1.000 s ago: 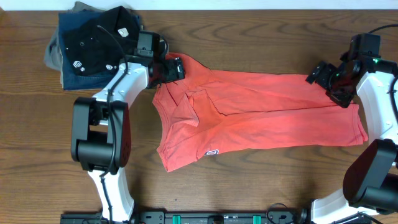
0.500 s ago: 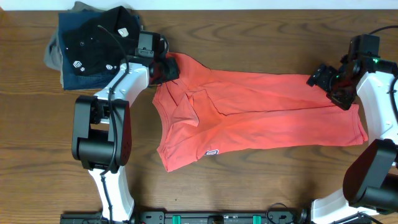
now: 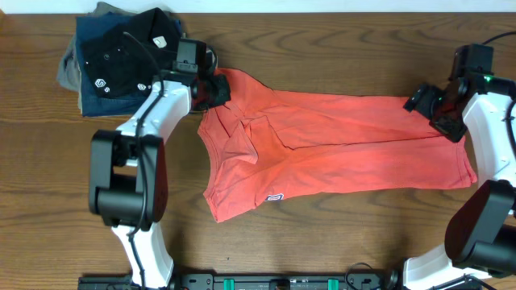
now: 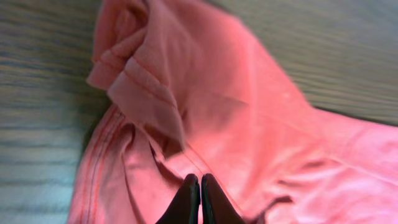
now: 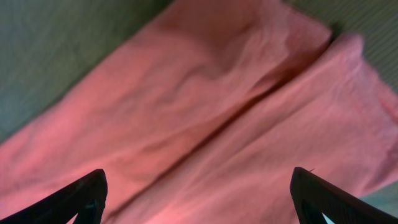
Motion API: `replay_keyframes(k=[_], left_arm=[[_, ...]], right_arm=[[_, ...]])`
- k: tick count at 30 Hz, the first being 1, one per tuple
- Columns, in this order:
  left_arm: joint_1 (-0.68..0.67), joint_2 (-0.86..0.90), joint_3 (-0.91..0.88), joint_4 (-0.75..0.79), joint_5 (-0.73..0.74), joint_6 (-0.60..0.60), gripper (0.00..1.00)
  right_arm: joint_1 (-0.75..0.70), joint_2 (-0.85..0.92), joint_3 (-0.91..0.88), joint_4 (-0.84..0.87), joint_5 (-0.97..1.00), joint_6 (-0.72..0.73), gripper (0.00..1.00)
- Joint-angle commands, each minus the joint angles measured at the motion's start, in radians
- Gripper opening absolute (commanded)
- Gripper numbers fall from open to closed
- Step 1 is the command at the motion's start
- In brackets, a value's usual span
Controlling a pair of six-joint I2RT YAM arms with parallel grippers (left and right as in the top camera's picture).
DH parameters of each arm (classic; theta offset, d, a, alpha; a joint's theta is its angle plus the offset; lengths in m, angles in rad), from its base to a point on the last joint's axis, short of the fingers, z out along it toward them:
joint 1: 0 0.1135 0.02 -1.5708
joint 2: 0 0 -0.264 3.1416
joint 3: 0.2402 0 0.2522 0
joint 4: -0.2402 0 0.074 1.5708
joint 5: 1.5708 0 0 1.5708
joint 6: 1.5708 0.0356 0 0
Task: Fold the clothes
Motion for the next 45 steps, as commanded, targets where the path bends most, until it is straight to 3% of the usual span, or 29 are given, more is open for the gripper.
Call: replay_keyframes(k=[1,12,13,14,15,18,27,32,36,45], left_arm=[[0.003,-0.089,0.015,-0.031,0.006,0.006,0.07],[0.003,-0.119,0.005,-0.12,0.005,0.006,0.06],[0.003,-0.118,0.005,-0.119,-0.005,0.005,0.17],[0.003,-0.114,0.005,-0.119,-0.021,0.001,0.45],[0.003,-0.11,0.005,-0.116,-0.034,-0.002,0.63],[0.003,-0.083,0.005,-0.086,-0.039,-0.006,0.78],[0.002,0.018,0.005,0.046,-0.039,-0.005,0.79],[0.002,0.03,0.005,0.065,-0.039,-0.006,0.79],[0.0,0.03,0.005,0.081,-0.036,-0.006,0.71],[-0.011,0.057,0.005,0.097,-0.039,-0.011,0.72]], right_arm=[[-0.037,0.005,0.013,0.029,0.057,0.029,0.92],[-0.075,0.005,0.013,0.048,0.056,0.028,0.91],[-0.074,0.005,0.013,0.047,0.05,0.028,0.91],[-0.074,0.005,0.012,0.044,0.04,0.028,0.91],[-0.074,0.005,0.012,0.044,0.028,0.028,0.91],[-0.074,0.005,0.012,0.045,-0.005,0.028,0.91],[-0.073,0.005,0.012,0.021,-0.022,0.027,0.91],[-0.073,0.005,0.012,0.018,-0.022,0.028,0.91],[-0.071,0.006,0.012,0.018,-0.022,0.028,0.91],[-0.054,0.005,0.012,0.014,-0.022,0.027,0.91]])
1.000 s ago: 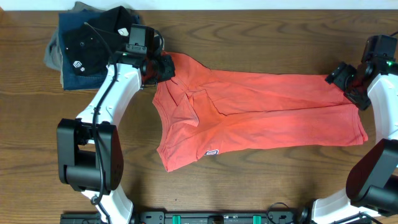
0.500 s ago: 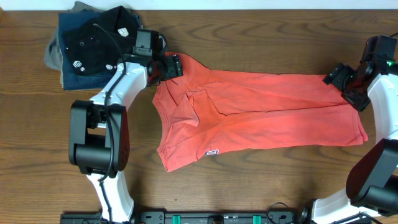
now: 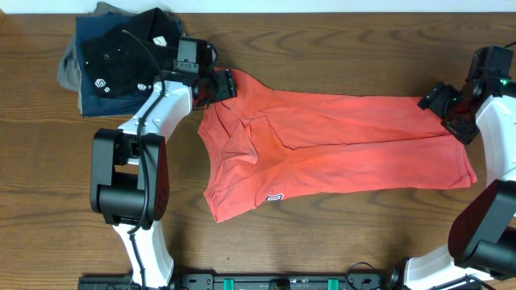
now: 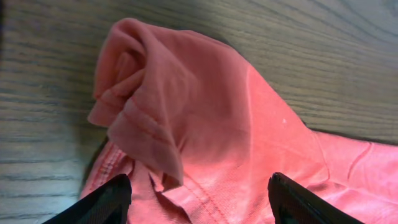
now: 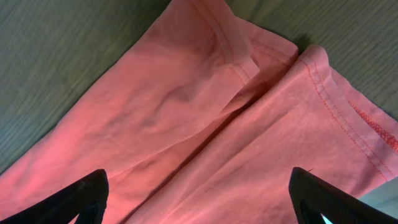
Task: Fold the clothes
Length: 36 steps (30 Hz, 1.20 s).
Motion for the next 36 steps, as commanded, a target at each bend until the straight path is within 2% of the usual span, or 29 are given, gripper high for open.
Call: replay_keyframes(k=[1,10,17,19,23,25,36], left_arm=[[-0.004,0.035,0.005,0.011,-0.009,-0.016,0.72],[-0.004,0.062,0.005,0.058,-0.008,-0.028,0.71],[-0.004,0.062,0.005,0.061,-0.008,-0.028,0.43],[-0.004,0.062,0.005,0.061,-0.008,-0.028,0.39],[-0.004,0.061,0.005,0.058,-0.008,-0.028,0.22],[-0.004,0.056,0.005,0.048,-0.008,-0.028,0.06],[-0.004,-0.019,0.005,-0.016,-0.008,-0.027,0.06]], right_arm=[[0.011,0.006,0.012,-0.003,-0.003,0.01,0.91],[0.011,0.005,0.012,-0.01,0.015,0.01,0.9],[0.011,0.006,0.011,-0.014,0.035,0.009,0.91],[0.011,0.006,0.011,-0.014,0.034,0.009,0.91],[0.011,0.005,0.011,-0.014,0.035,0.009,0.91],[0.011,0.005,0.011,-0.018,0.041,0.006,0.91],[-0.003,0.006,0.01,-0.003,0.113,0.011,0.91]])
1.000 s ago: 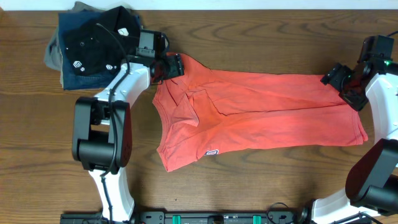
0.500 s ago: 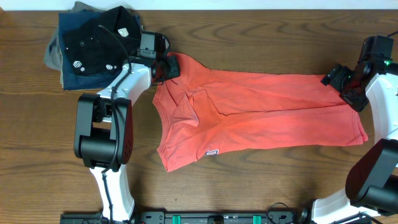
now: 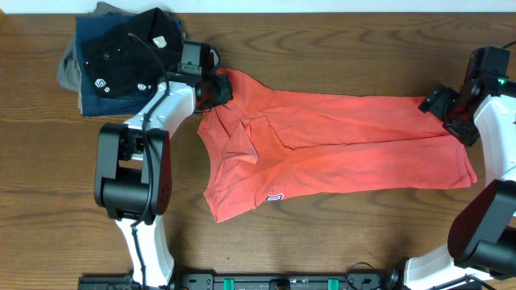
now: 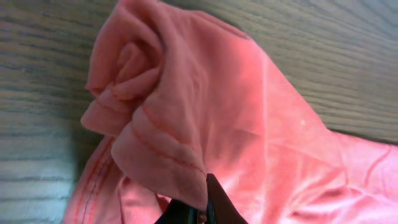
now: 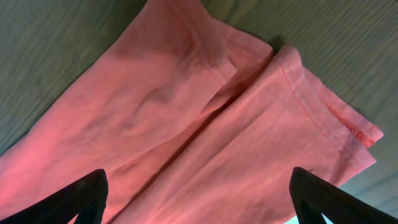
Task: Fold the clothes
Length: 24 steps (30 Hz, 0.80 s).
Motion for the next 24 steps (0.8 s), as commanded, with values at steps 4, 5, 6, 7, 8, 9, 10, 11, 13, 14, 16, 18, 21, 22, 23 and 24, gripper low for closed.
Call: replay_keyframes(k=[4,5,6,7,8,9,10,11,13,14,16,18,21,22,23,24], left_arm=[[0.0,-0.047,0.005,-0.04,-0.005,-0.001,0.06],[0.0,-0.047,0.005,-0.043,-0.005,-0.001,0.06],[0.0,-0.047,0.005,-0.045,-0.005,-0.001,0.06],[0.0,-0.047,0.005,-0.048,-0.005,-0.001,0.06],[0.0,-0.047,0.005,-0.051,-0.005,-0.001,0.06],[0.0,-0.047,0.005,-0.053,-0.005,-0.001,0.06],[0.0,-0.047,0.005,-0.055,-0.005,-0.001,0.06],[0.0,-0.047,0.005,-0.055,-0.005,-0.001,0.06],[0.0,-0.047,0.005,-0.056,-0.005,-0.001,0.06],[0.0,-0.047,0.005,-0.058,-0.005,-0.001,0.06],[0.0,-0.047,0.005,-0.061,-0.005,-0.001,0.06],[0.0,-0.047,0.005,-0.063,-0.005,-0.001,0.06],[0.0,-0.047,0.005,-0.063,-0.005,-0.001,0.06],[0.0,-0.047,0.005,-0.063,-0.005,-0.001,0.06],[0.0,-0.047,0.005,-0.063,-0.005,-0.001,0.06],[0.0,-0.047,0.005,-0.063,-0.005,-0.001,0.06]], right_arm=[[-0.028,0.006,0.011,0.048,0.04,0.01,0.91],[-0.037,0.007,0.011,0.059,0.043,0.01,0.91],[-0.048,0.01,0.011,0.068,0.042,0.01,0.9],[-0.055,0.013,0.011,0.075,0.042,0.01,0.89],[-0.06,0.019,0.011,0.081,0.039,0.01,0.87],[-0.066,0.028,0.011,0.089,0.034,0.009,0.86],[-0.069,0.038,0.011,0.094,0.034,0.009,0.84],[-0.071,0.054,0.011,0.098,0.031,0.01,0.84],[-0.07,0.084,0.011,0.105,0.03,0.01,0.84],[-0.068,0.103,0.011,0.108,0.03,0.01,0.84],[-0.068,0.145,0.011,0.119,0.027,0.009,0.83],[-0.068,0.177,0.011,0.133,0.027,0.009,0.82],[-0.068,0.227,0.011,0.17,-0.008,-0.029,0.8],[-0.068,0.241,0.011,0.185,-0.027,-0.045,0.8],[-0.068,0.253,0.011,0.194,-0.035,-0.047,0.79],[-0.068,0.264,0.011,0.202,-0.037,-0.047,0.78]])
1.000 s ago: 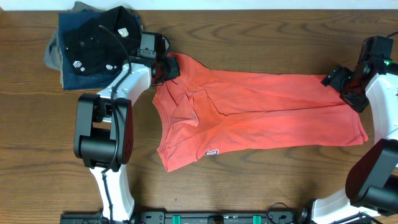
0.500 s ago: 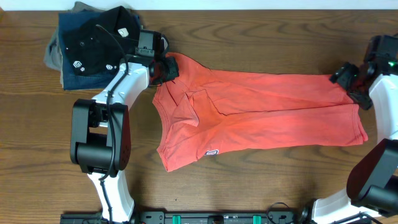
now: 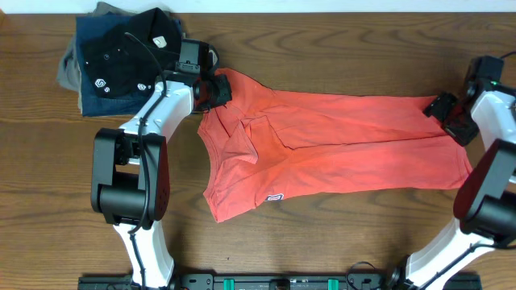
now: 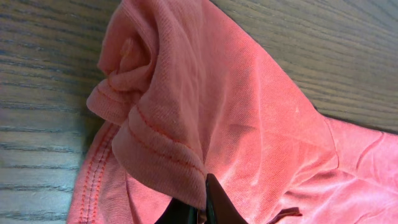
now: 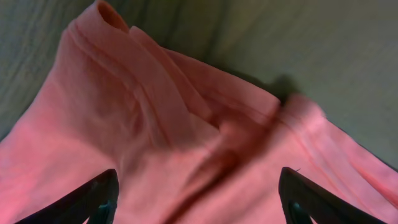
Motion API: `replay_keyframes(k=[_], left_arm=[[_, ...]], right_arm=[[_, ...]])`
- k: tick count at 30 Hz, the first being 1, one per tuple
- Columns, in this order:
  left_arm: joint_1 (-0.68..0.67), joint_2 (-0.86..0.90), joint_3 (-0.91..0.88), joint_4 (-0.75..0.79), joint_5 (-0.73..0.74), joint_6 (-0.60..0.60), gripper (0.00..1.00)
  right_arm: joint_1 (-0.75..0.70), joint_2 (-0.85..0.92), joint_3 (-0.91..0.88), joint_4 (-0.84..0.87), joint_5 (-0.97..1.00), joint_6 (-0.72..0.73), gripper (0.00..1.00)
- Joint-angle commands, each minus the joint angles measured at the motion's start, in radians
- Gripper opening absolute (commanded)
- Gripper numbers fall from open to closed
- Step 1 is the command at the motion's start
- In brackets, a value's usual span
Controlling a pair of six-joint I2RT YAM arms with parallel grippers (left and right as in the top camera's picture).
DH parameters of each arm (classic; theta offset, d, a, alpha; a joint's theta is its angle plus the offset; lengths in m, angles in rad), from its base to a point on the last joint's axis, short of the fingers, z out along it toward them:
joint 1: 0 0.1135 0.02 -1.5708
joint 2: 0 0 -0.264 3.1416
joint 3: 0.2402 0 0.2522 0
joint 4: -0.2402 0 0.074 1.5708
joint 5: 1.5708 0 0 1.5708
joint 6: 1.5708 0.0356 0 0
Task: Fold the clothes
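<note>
A coral-red shirt (image 3: 339,141) lies spread across the middle of the table, with its neck end to the left. My left gripper (image 3: 211,90) is at the shirt's far left corner, shut on a fold of the bunched sleeve (image 4: 155,140). In the left wrist view the left gripper (image 4: 202,208) pinches that stitched fold. My right gripper (image 3: 450,110) hovers over the shirt's far right hem corner (image 5: 186,93). In the right wrist view the right gripper (image 5: 202,202) is wide open, with only cloth below it.
A stack of folded dark clothes (image 3: 121,52), navy, black and olive-grey, sits at the far left corner just behind my left arm. The wooden table (image 3: 339,242) runs all around the shirt.
My left gripper stays shut on the sleeve fold, hardly shifted. My right gripper, still open, now sits closer over the far right hem corner, and the right arm's pose has changed.
My left gripper was shut over the shirt's shoulder and the right was open over the hem. Then the left stood open above the bunched sleeve, with the right further right. After that the left was shut on the sleeve fold, which it still holds.
</note>
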Motion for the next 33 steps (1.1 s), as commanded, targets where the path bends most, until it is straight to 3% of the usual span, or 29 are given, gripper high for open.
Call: replay_keyframes(k=[1,10,17,21,24,33], left_arm=[[0.0,-0.019,0.005,-0.003,-0.005,-0.002,0.06],[0.0,-0.019,0.005,-0.002,-0.005,-0.002,0.06],[0.0,-0.019,0.005,-0.003,-0.005,-0.002,0.06],[0.0,-0.019,0.005,-0.002,-0.006,-0.002,0.06],[0.0,-0.019,0.005,0.0,-0.005,-0.002,0.06],[0.0,-0.071,0.005,0.002,-0.005,-0.001,0.06]], right_arm=[[-0.001,0.029,0.01,0.017,-0.028,-0.029,0.77],[-0.001,0.037,0.01,0.043,-0.028,-0.029,0.47],[-0.001,0.037,0.01,0.057,-0.028,-0.029,0.36],[-0.002,0.038,0.011,0.057,-0.028,-0.029,0.2],[-0.002,0.037,0.011,0.059,-0.028,-0.026,0.01],[-0.002,0.037,0.014,0.066,-0.028,-0.017,0.01]])
